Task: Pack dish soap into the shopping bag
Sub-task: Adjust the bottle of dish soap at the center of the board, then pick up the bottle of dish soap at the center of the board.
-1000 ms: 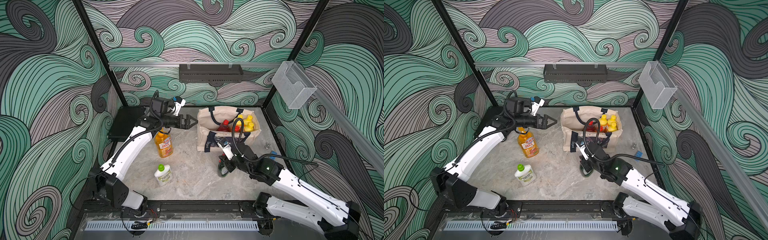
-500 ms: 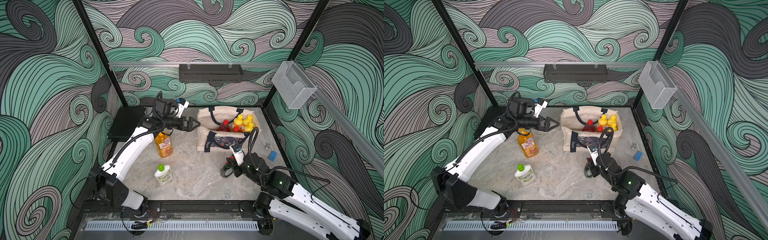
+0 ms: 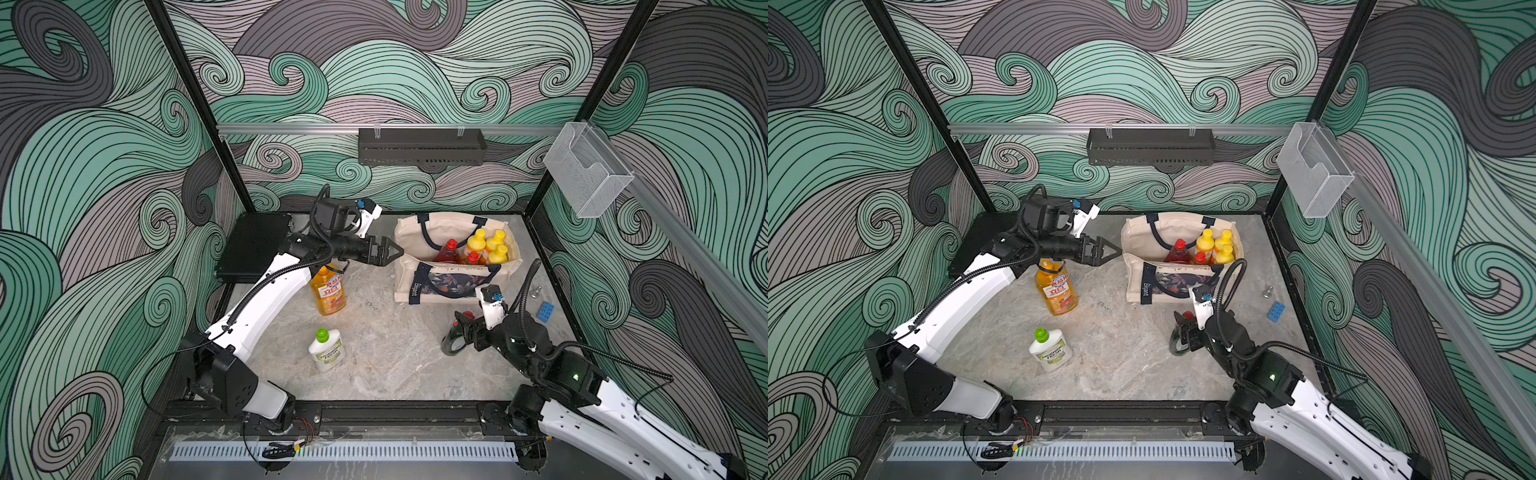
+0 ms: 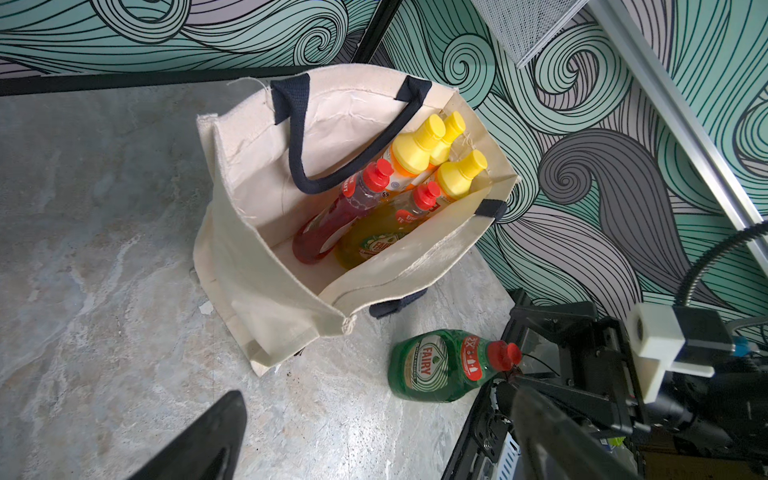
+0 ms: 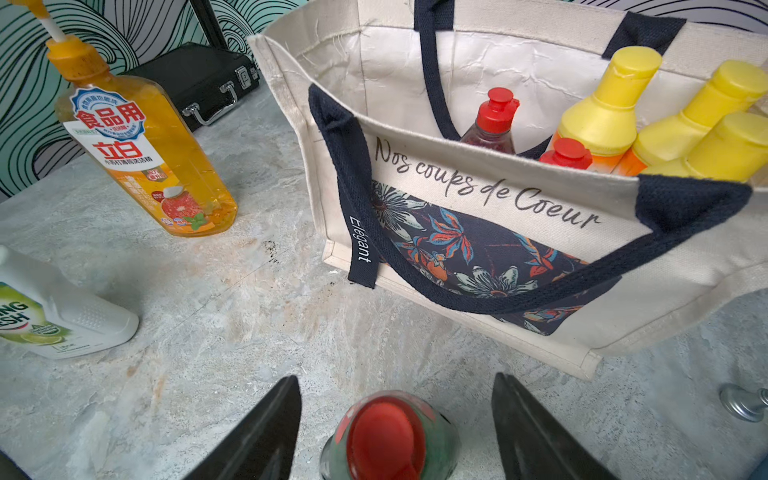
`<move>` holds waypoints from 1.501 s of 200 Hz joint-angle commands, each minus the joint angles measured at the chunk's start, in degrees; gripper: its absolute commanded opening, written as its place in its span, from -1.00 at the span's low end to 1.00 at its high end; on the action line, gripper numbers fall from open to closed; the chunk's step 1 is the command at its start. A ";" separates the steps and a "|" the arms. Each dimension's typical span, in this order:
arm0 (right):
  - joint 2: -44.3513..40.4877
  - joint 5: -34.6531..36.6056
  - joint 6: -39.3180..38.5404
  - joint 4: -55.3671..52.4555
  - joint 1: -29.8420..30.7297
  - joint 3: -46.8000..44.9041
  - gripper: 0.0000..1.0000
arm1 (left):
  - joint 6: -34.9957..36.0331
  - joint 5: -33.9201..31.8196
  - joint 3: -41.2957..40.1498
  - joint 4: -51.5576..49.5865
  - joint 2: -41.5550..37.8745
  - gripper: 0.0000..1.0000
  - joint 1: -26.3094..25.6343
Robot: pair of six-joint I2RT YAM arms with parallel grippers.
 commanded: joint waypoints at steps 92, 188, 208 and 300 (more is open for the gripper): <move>1.55 -4.02 4.01 -7.58 -0.08 6.41 0.49 | 1.68 -2.25 1.42 -2.18 0.54 0.97 -4.88; 1.17 -3.50 6.05 -3.70 -0.08 0.58 0.41 | 1.93 -2.51 1.50 -2.77 1.05 0.97 -4.92; 2.03 -3.47 5.89 -3.12 -0.08 -0.09 0.39 | 2.07 -2.62 1.50 -2.77 1.12 0.97 -4.90; 3.94 -3.47 4.56 0.97 0.01 -2.24 0.10 | 2.43 -3.17 1.50 -2.95 1.41 0.97 -4.96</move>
